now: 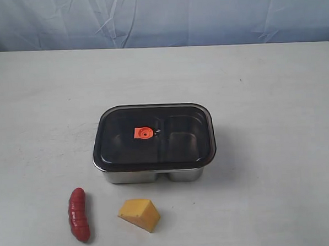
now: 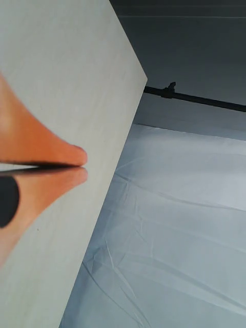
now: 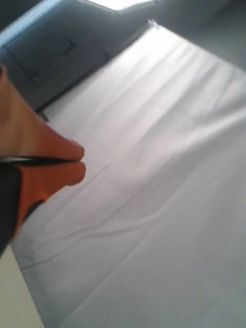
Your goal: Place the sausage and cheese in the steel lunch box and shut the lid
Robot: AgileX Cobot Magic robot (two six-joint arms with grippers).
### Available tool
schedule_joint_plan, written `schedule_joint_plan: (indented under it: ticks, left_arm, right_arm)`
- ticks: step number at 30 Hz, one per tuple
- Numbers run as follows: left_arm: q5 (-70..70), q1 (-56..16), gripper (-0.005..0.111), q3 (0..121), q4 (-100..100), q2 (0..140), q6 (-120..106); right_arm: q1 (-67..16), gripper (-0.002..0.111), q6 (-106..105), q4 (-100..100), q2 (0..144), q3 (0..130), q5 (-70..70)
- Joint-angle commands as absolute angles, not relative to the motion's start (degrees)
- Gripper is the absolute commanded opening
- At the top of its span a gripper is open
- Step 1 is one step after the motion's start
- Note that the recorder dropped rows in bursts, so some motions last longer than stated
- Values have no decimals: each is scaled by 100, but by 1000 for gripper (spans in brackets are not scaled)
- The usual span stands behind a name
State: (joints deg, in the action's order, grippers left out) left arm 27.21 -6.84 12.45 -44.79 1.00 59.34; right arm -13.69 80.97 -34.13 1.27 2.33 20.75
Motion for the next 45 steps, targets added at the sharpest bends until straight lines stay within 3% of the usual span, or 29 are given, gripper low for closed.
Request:
schedule_joint_plan:
  ticks: [1,6,11,13,17,20,33,35,40,45]
  left_arm:
    - [2700,-723,0,1216,-4528,71,5938]
    - [2700,-723,0,1216,-4545,71,5938]
    - [2700,-723,0,1216,-4545,71,5938]
    - [2700,-723,0,1216,-4545,71,5938]
    - [2700,-723,0,1216,-4545,71,5938]
    - [2700,-723,0,1216,-4545,71,5938]
    - [2700,-723,0,1216,-4545,71,5938]
    - [2700,-723,0,1216,-4545,71,5938]
    - [2700,-723,0,1216,-4545,71,5938]
    - [2700,-723,0,1216,-4545,71,5938]
  right_arm:
    - [-1542,-1,12125,-9289,1603,1428,1454]
    - [-1542,-1,12125,-9625,4188,2068,3089]
    - [-1542,4,12125,-9995,6723,2759,3348]
    - [-1542,17,12125,-9995,7547,3075,3476]
    - [-1542,54,12125,-9995,8716,3586,4089]
    - [-1542,63,12125,-9995,9342,3866,4457]
    - [-1542,61,11243,-9426,10379,4195,4715]
    - [-1542,49,11243,-9471,10379,4195,4715]
    - [-1542,-1,11243,-9596,10379,4195,4727]
    - [-1542,-1,10980,-9608,10345,4195,5195]
